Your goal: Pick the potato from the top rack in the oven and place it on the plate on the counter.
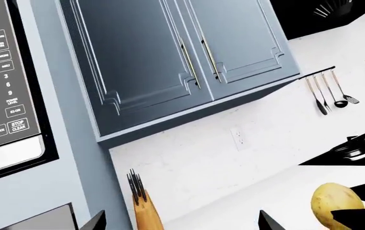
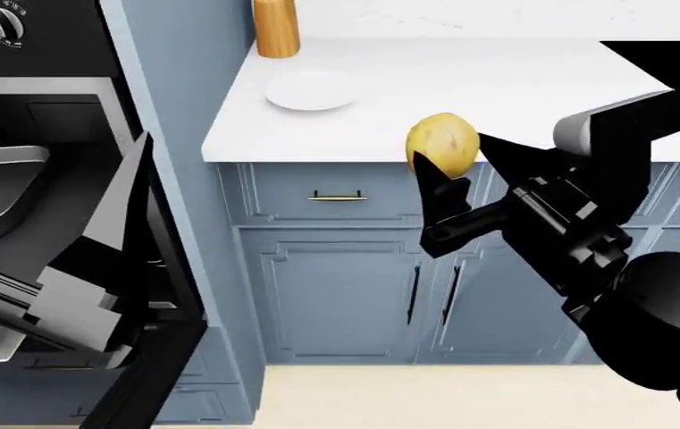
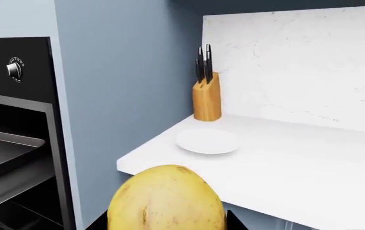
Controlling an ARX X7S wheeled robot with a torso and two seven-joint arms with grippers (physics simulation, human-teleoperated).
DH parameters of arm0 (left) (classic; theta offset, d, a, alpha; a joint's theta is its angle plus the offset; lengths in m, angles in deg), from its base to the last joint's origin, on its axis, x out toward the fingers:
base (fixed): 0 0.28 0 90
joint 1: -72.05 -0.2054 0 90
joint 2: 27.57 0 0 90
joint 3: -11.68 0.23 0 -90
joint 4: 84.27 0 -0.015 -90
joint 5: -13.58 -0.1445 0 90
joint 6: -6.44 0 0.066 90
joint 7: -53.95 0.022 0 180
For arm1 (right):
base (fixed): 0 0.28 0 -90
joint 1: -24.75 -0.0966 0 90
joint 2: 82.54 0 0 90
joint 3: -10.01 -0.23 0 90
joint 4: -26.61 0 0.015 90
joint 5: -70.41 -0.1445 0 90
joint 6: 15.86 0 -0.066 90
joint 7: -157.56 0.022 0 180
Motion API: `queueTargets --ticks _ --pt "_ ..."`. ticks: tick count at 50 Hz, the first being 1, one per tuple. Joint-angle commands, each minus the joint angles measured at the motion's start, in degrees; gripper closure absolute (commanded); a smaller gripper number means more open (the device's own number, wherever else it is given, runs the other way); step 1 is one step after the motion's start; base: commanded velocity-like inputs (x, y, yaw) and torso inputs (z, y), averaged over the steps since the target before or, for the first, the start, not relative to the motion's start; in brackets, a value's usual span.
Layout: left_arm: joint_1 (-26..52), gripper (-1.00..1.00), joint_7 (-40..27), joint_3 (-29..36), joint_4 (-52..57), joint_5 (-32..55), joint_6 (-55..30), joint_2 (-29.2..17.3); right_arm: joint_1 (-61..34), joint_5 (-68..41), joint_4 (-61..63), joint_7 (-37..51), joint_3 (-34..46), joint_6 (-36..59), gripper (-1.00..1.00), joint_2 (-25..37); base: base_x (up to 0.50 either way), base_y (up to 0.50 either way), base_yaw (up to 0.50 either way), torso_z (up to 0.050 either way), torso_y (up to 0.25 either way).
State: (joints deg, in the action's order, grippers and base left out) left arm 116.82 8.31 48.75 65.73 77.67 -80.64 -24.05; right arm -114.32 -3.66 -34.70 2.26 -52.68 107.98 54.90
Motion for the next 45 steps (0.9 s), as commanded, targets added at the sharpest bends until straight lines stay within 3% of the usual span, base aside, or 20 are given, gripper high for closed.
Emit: queueTargets --ticks 1,45 --pt "0.0 -1.00 -0.3 0.2 0.0 -0.5 -0.4 0.3 0.5 1.2 -0.2 -0.2 -0.6 -0.5 1.00 -0.1 0.00 0.00 0.00 0.000 0.000" --pt "0.0 -1.00 -0.7 0.8 0.0 -0.8 0.0 0.8 0.2 1.5 0.4 -0.8 -0.8 -1.0 1.00 -0.2 0.13 -0.16 0.00 0.000 0.000"
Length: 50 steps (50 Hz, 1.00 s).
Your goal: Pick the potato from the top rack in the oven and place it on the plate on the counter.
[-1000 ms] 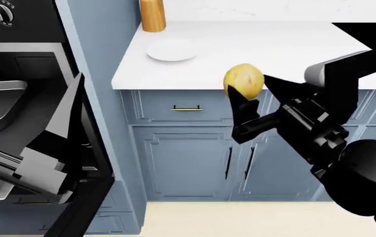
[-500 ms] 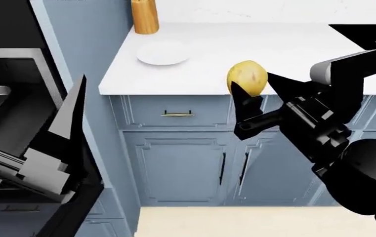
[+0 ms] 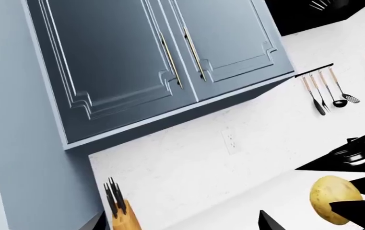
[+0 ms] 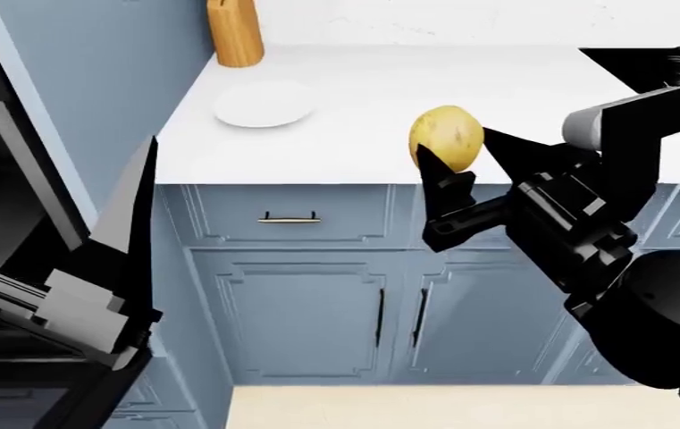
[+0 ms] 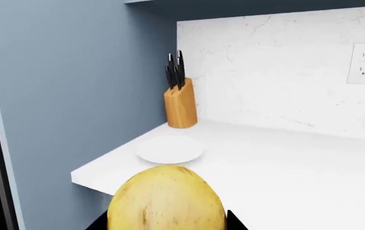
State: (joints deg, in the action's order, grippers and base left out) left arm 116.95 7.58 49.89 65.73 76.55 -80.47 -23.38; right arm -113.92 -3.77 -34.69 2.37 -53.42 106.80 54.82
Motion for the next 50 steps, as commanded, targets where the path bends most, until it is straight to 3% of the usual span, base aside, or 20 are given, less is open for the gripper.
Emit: queueTargets --ticks 1,50 --pt "-0.1 -1.00 0.0 -0.4 0.0 0.3 -0.1 0.1 -0.4 1.5 0.3 -0.9 0.0 0.2 1.00 -0.2 0.38 0.00 0.00 0.000 0.000" --pt "0.0 -1.00 -1.3 1.2 0.0 -1.4 0.2 1.2 -0.5 1.7 0.8 -1.3 0.1 -0.1 1.00 -0.4 0.38 0.00 0.00 0.000 0.001"
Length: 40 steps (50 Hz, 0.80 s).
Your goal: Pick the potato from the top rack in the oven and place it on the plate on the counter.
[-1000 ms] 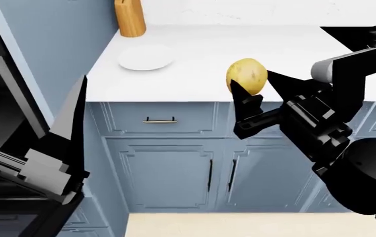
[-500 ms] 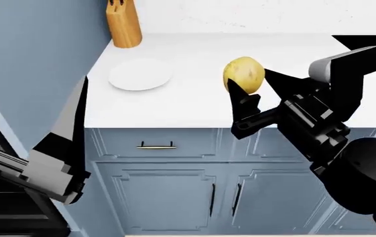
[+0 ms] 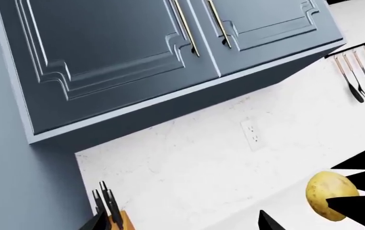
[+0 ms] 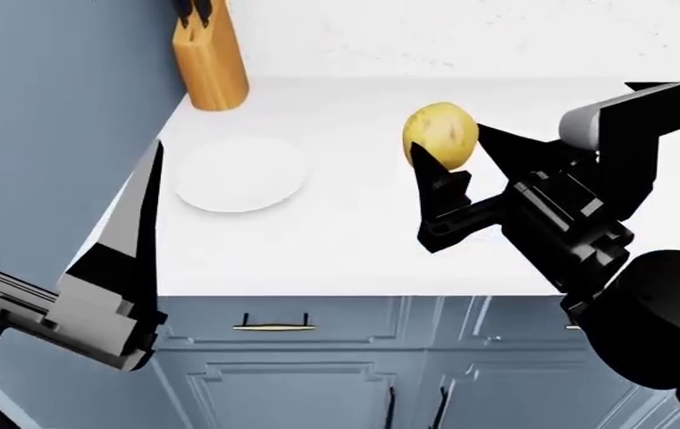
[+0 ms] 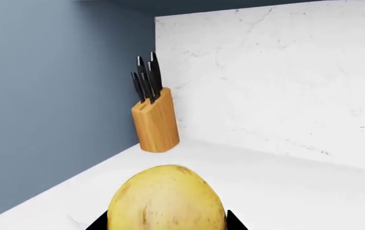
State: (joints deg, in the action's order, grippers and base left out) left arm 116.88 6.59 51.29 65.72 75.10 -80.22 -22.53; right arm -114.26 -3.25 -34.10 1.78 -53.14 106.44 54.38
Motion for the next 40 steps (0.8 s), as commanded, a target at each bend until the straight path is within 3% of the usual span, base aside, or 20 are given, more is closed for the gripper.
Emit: queueTargets --ticks 1,6,28,40 --pt "0.0 -1.00 -0.2 -0.7 0.0 0.4 -0.2 0.3 -0.2 1.1 0.1 -0.7 -0.2 0.3 1.00 0.1 0.37 0.00 0.00 0.000 0.000" --pt "0.0 -1.00 -0.3 -0.5 0.0 0.2 -0.2 0.4 -0.1 1.3 0.2 -1.0 -0.2 0.0 1.00 0.0 0.34 0.00 0.00 0.000 0.000" --pt "0.0 -1.00 -0.2 -0.2 0.0 -0.1 -0.2 0.1 0.0 2.3 0.4 -1.5 0.3 -0.1 1.00 -0.2 0.00 0.00 0.00 0.000 0.000" --pt "0.0 -1.00 -0.3 0.5 0.0 -0.7 0.0 -0.1 0.4 1.6 0.1 -1.2 -0.3 -0.8 1.00 -0.3 0.00 0.17 0.00 0.000 0.000"
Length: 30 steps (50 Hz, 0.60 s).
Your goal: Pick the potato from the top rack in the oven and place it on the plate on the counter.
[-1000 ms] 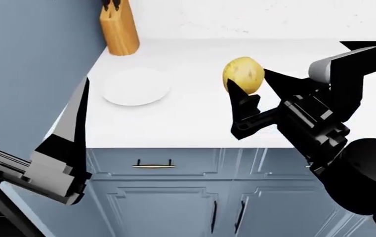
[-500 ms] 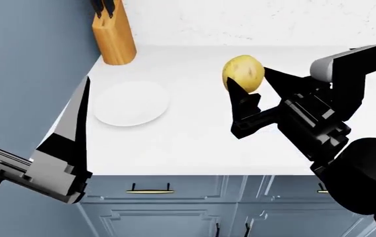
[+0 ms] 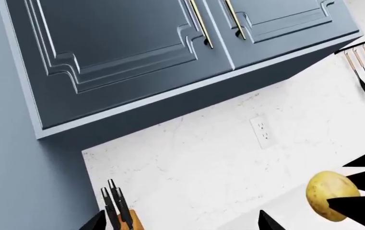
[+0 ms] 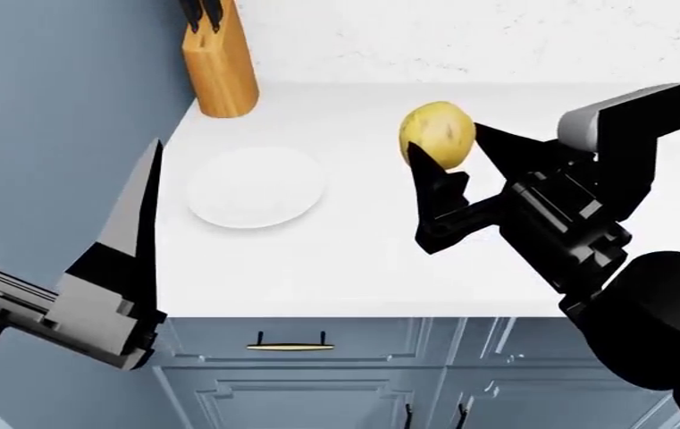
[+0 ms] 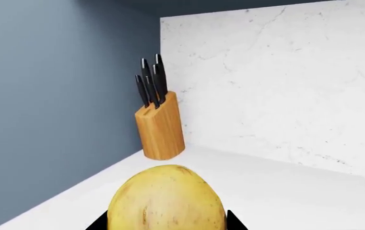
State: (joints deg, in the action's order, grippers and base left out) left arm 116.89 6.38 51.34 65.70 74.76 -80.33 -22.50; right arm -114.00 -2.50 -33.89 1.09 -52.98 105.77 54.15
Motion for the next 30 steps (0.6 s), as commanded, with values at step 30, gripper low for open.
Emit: queueTargets --ticks 30 --pt "0.0 -1.00 -0.2 0.4 0.0 -0.4 0.1 0.1 0.4 1.0 0.3 -1.1 -0.1 0.0 1.00 0.1 0.12 0.00 0.00 0.000 0.000"
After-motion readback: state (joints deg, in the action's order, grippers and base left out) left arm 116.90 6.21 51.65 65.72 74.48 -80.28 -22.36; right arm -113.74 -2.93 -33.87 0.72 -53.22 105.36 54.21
